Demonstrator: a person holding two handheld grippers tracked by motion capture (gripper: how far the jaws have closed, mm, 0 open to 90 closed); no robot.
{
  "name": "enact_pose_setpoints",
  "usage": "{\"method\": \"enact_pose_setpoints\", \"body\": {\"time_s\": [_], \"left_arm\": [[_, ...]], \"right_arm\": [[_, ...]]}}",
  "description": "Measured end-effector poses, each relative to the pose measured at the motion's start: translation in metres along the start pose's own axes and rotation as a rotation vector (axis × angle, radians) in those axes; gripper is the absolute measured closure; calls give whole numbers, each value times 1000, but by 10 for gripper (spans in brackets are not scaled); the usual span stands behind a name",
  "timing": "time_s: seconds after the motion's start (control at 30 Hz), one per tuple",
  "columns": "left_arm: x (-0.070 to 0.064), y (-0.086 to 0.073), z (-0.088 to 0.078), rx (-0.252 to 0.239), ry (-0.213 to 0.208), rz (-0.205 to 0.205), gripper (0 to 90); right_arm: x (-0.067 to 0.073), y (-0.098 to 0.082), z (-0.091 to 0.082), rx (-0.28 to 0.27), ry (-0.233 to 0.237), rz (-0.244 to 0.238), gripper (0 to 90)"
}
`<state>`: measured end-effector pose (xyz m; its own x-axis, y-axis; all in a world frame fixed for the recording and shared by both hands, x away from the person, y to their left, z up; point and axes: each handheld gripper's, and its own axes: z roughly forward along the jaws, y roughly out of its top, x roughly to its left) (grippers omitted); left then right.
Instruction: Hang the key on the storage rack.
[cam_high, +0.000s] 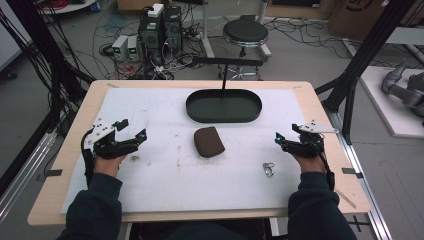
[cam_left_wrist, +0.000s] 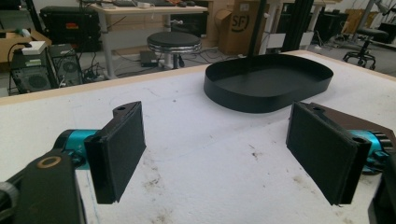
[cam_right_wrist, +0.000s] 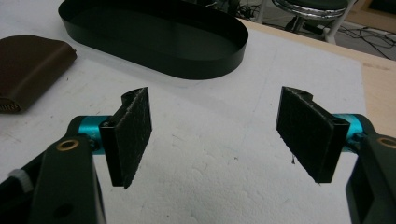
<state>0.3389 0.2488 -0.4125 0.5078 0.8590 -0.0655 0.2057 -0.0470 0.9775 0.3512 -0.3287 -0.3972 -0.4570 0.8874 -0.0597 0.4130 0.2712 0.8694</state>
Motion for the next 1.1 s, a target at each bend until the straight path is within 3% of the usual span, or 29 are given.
{"method": "enact_pose_setpoints", "body": {"time_s": [0.53, 0.77, 0.8, 0.87, 1.0, 1.07, 1.1], "left_arm": [[-1, 0, 1, 5, -2, 4, 196], [-1, 0, 1, 9, -6, 5, 201], [-1, 0, 1, 9, -5, 3, 201], [-1, 0, 1, 8, -6, 7, 202], [-2, 0, 1, 12, -7, 12, 203], [-2, 0, 1, 12, -7, 10, 203], [-3, 0, 1, 13, -9, 10, 204]], "right_arm": [[2, -1, -1, -1, 17, -3, 272], [4, -1, -4, 8, 87, -31, 330], [4, -1, -7, 6, 99, -76, 342], [4, 0, -10, 7, 119, -85, 343], [6, -4, -11, 61, 218, -132, 361], [10, -9, -9, 97, 261, -188, 365], [14, -13, -9, 128, 285, -244, 377]]}}
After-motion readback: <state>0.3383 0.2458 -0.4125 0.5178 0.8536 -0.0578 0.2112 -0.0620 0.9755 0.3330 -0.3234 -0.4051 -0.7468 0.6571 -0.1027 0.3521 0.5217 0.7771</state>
